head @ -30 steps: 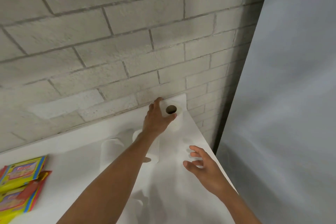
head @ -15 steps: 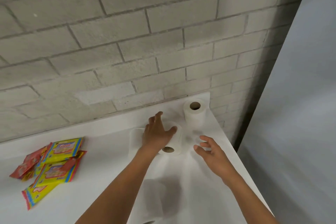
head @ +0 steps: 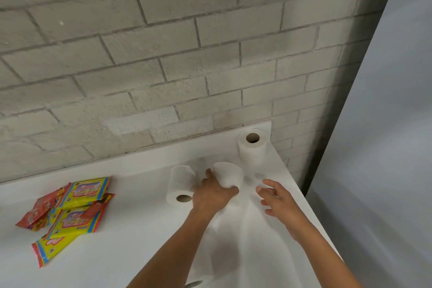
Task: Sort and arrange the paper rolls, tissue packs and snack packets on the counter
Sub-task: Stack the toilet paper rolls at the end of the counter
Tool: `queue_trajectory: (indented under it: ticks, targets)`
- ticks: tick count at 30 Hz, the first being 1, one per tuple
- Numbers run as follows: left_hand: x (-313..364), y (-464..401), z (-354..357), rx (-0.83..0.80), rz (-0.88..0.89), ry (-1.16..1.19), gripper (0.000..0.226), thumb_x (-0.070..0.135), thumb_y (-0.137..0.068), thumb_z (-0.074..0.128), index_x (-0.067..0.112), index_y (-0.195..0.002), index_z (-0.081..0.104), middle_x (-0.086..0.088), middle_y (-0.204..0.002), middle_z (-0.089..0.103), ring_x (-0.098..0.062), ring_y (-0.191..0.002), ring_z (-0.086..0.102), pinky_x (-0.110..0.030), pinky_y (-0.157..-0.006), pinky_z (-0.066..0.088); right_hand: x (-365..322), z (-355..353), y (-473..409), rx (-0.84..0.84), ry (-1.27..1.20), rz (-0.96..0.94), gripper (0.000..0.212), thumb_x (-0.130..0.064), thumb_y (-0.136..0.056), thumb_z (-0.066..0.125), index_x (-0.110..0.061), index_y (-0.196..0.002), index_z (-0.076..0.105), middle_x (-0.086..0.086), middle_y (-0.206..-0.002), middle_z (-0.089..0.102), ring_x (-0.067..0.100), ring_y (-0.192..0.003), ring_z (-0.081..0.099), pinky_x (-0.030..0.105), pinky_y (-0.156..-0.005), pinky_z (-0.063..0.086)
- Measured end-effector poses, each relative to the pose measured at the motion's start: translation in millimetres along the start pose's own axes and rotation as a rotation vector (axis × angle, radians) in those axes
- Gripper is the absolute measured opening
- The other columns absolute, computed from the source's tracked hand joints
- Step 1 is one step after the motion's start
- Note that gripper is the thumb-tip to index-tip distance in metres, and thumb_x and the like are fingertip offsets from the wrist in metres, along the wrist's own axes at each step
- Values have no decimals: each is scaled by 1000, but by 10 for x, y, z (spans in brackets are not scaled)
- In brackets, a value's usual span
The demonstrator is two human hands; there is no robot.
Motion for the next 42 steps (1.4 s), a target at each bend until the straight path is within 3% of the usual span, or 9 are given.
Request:
queue_trajectory:
  ticks: [3, 7, 11, 15, 19, 25, 32, 36, 42]
  targets:
    - [25, 130, -16, 13, 85, 84, 104, 63, -66, 64, 20, -151, 23, -2, -137, 52, -28, -122, 54, -33, -85, 43, -73, 40, 21, -34, -33, -6, 60, -52, -86, 68, -33, -139, 46, -8, -124, 60, 12, -107, 63, 34, -95, 52]
    - [70, 346, -91, 101, 277, 233, 79, 60, -68, 69, 31, -134, 40, 12, -123, 55, -15, -112, 57, -28, -81, 46, -285, 116, 85, -113, -120, -57, 63, -56, -79, 73, -36, -135, 49, -9, -121, 66, 12, -108, 66, 37, -97, 53]
    - [96, 517, -167, 175, 402, 337, 81, 60, -69, 74, 41, -137, 35, 20, -127, 53, -5, -111, 56, -28, -88, 54, -488, 175, 148, -181, -173, -156, 54, -51, -79, 75, -41, -127, 55, -14, -121, 68, 7, -110, 66, 37, -97, 53]
    - [100, 604, -198, 230, 463, 367, 87, 58, -68, 77, 44, -140, 32, 23, -132, 50, -3, -116, 54, -27, -92, 53, -621, 226, 196, -185, -205, -228, 56, -37, -80, 78, -36, -130, 54, -12, -119, 69, 5, -107, 67, 22, -75, 57]
    - [76, 635, -206, 217, 485, 368, 92, 58, -69, 78, 46, -144, 26, 23, -138, 45, -1, -121, 50, -27, -98, 50, -654, 261, 152, -113, -208, -277, 55, -27, -76, 83, -35, -125, 58, -13, -114, 72, 6, -105, 68, 23, -78, 55]
    - [-145, 534, -289, 169, 432, 277, 96, 66, -73, 71, 42, -151, 19, 16, -153, 33, -6, -137, 36, -23, -104, 33, -778, 181, -133, 36, -134, -327, 73, -34, -67, 90, -36, -130, 54, -15, -115, 69, 6, -104, 66, 29, -86, 56]
    - [-555, 310, -522, 378, 239, 253, 65, 45, -88, 64, 37, -146, 36, 6, -145, 44, -19, -131, 42, -32, -102, 39, -1041, -31, -689, 275, -73, -426, 74, -31, -61, 91, -38, -123, 52, -14, -119, 65, 10, -110, 63, 38, -95, 54]
    - [-740, 132, -566, 340, 117, 288, 71, 55, -79, 60, 42, -143, 31, 2, -144, 42, -25, -126, 45, -49, -93, 54, -1128, -42, -896, 310, -29, -486, 69, -25, -67, 90, -47, -116, 46, -8, -127, 58, 11, -113, 59, 37, -100, 51]
    - [-830, -75, -563, 280, 11, 259, 85, 55, -80, 67, 34, -150, 23, -1, -146, 40, -29, -125, 49, -44, -94, 49, -1060, 5, -1144, 366, 24, -525, 76, -24, -64, 91, -36, -124, 46, -9, -126, 56, 9, -114, 58, 36, -100, 51]
Point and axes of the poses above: each hand's wrist, its own y-axis away from the middle knuckle, its own z-axis out of the palm, x = y × z, the point moved 1 cm from there along -y, towards the middle knuckle
